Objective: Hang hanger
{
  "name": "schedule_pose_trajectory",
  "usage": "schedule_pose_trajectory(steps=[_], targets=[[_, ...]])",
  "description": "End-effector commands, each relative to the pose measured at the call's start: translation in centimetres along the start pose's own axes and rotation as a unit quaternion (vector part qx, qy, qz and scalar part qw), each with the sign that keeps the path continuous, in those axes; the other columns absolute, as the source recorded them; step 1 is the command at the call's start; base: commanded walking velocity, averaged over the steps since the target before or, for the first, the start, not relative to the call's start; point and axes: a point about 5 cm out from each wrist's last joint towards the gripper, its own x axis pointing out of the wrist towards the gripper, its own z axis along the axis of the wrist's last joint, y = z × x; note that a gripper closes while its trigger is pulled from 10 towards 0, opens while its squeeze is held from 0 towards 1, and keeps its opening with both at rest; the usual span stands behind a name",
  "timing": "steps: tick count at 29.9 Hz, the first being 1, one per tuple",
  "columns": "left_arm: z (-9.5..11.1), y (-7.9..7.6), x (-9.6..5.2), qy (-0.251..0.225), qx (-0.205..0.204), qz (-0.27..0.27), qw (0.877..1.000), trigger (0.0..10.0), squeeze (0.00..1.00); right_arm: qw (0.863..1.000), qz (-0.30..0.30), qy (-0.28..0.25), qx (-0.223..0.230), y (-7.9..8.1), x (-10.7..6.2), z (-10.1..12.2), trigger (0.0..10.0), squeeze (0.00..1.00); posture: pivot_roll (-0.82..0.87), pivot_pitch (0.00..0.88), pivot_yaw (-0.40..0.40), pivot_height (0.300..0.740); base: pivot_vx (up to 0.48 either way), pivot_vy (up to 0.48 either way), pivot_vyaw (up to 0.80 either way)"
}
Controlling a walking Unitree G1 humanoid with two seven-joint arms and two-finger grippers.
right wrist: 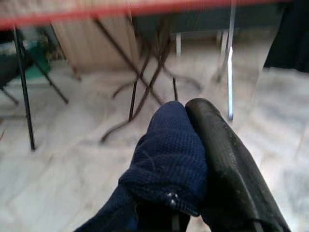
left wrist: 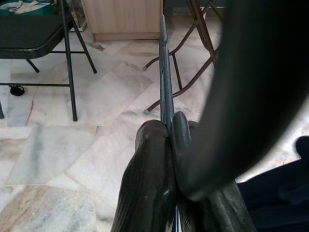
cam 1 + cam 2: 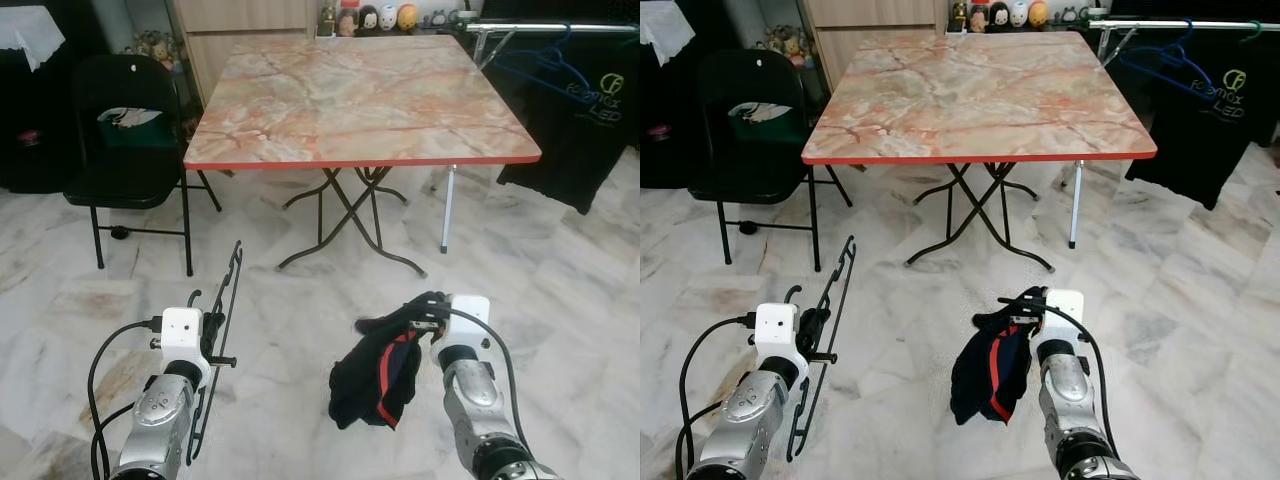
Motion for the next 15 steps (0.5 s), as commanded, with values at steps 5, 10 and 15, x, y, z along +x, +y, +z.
schedule_pose_trajectory(steps=[5,10,15], targets=[[0.1,0.3,-0.3,-0.011,0.008,0.003,1.000,10.0,0.00,0.993,0.005,-0.117,-0.028,-0.2,0.6,4.3,10.0,0.00,0.07,0.004,0.028,0.740,0.000,0.000,0.00],[0.2,0.3,-0.4,-0.015,0.009,0.004,1.000,10.0,0.00,0.982,0.008,-0.177,-0.060,-0.3,-0.2,6.5,10.0,0.00,0.06,0.000,0.026,0.740,0.103,0.000,0.00],[0.1,0.4,-0.4,-0.015,0.010,0.006,1.000,10.0,0.00,0.972,0.003,-0.223,-0.072,-0.1,-0.2,8.9,10.0,0.00,0.06,0.000,0.026,0.740,0.287,0.000,0.00]])
